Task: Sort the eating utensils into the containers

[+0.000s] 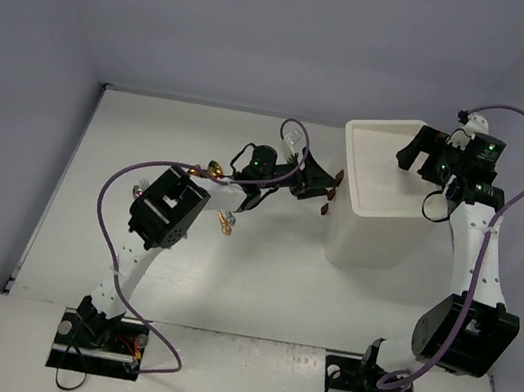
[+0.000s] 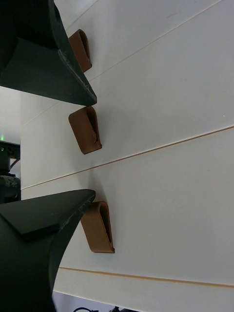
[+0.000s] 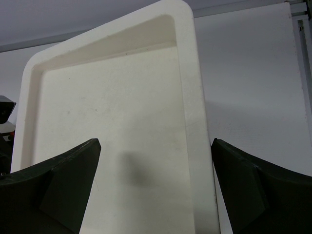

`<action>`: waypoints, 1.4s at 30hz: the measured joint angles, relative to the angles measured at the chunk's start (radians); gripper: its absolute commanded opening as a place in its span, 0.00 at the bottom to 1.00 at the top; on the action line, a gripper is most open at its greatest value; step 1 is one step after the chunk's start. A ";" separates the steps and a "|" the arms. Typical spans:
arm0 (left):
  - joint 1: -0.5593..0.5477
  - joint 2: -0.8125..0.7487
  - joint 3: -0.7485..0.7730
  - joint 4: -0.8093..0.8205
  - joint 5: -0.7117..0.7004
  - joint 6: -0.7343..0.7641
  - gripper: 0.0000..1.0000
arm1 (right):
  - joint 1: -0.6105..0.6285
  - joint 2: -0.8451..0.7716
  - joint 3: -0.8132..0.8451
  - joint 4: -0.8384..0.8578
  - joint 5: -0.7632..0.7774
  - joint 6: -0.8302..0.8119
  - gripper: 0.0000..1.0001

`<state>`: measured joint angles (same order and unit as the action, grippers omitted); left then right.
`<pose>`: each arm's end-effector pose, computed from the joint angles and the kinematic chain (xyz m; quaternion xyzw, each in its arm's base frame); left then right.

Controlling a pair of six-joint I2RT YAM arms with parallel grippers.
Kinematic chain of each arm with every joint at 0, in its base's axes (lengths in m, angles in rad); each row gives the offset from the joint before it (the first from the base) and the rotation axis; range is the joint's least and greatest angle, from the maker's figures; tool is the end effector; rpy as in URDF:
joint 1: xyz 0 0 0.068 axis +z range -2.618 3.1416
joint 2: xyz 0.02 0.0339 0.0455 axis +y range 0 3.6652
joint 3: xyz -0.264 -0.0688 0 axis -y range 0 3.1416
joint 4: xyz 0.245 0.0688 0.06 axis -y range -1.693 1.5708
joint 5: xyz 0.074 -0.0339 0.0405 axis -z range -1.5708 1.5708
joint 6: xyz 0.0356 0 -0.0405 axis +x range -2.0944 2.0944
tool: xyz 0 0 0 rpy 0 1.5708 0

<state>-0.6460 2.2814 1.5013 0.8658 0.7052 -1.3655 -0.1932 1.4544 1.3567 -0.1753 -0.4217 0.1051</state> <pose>0.3928 -0.3250 0.1926 0.0147 0.6835 -0.7090 0.1730 0.3380 -0.0513 0.3828 -0.0093 0.7893 0.1406 0.5977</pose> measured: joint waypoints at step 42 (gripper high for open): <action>0.085 -0.202 -0.230 -0.125 0.005 0.127 0.00 | 0.018 -0.003 -0.006 -0.001 0.152 0.029 0.71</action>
<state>-0.5613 2.0794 1.2717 0.7404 0.7103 -1.2389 -0.1756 1.4515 1.3508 -0.1761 -0.2693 0.1340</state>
